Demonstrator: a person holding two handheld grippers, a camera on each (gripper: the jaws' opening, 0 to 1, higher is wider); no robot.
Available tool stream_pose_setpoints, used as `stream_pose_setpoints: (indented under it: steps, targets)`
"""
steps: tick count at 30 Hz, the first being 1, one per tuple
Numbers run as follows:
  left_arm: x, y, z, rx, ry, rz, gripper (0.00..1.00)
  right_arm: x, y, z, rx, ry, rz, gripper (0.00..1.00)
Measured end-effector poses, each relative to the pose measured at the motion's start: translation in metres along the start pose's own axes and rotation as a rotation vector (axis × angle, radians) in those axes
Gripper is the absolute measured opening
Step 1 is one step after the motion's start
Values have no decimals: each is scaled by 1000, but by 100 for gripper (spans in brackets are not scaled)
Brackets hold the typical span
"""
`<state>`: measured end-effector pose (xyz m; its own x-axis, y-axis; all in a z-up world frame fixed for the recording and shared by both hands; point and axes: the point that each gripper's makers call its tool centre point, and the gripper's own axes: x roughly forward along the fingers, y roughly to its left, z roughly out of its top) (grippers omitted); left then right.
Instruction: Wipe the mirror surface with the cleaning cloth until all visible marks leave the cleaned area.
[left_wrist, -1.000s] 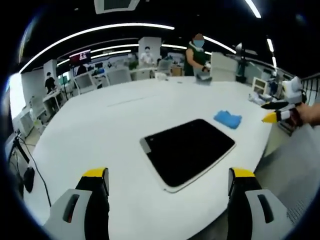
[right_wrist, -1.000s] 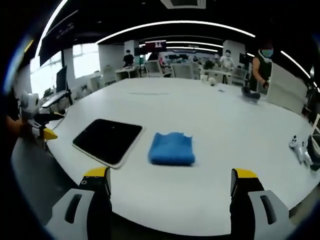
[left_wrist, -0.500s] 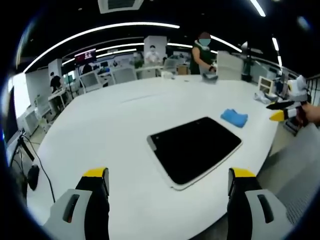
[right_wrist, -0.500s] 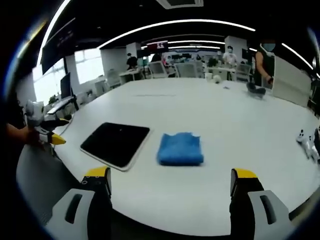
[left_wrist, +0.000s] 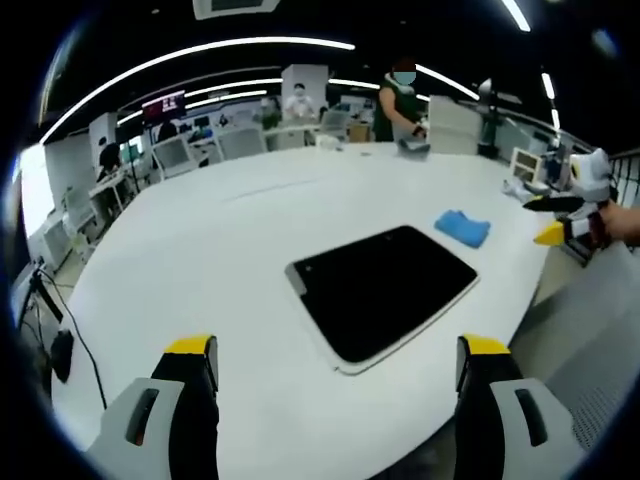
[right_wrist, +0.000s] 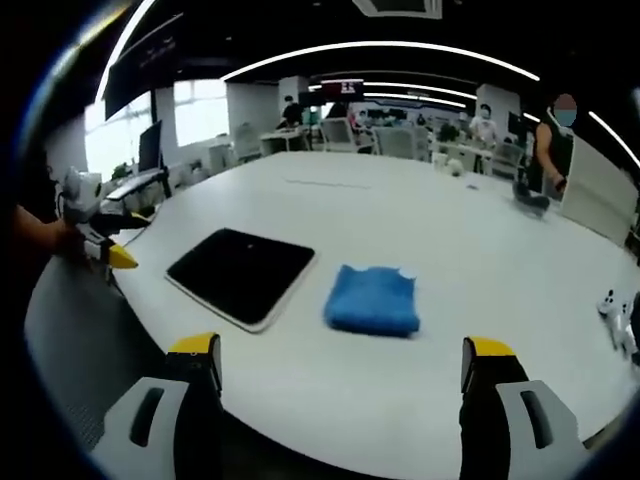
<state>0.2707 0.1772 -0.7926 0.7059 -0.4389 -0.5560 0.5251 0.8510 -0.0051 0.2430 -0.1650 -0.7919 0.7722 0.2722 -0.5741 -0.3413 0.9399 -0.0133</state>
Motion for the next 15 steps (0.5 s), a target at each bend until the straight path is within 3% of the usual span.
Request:
stream_pose_setpoints:
  steps: [7,9,10,12,15]
  targets:
    - [-2,3,0,-27,-6,6,99,-1,-3,-1,3,13,-23,100]
    - [-2,6,-11,-33,46,19,99,-1,-4,-2,17,15,-27,100]
    - [-2,7,-11,-43,44,25,99,-1,-5,-2,21,12,-28,100]
    - [-3,5,-2,-68,-13,8,99,-1,-7,-5,28,19,-31,100]
    - [1,-2,-14,-54,55,-21,99,-2,-7,-8,45,24,-24,100]
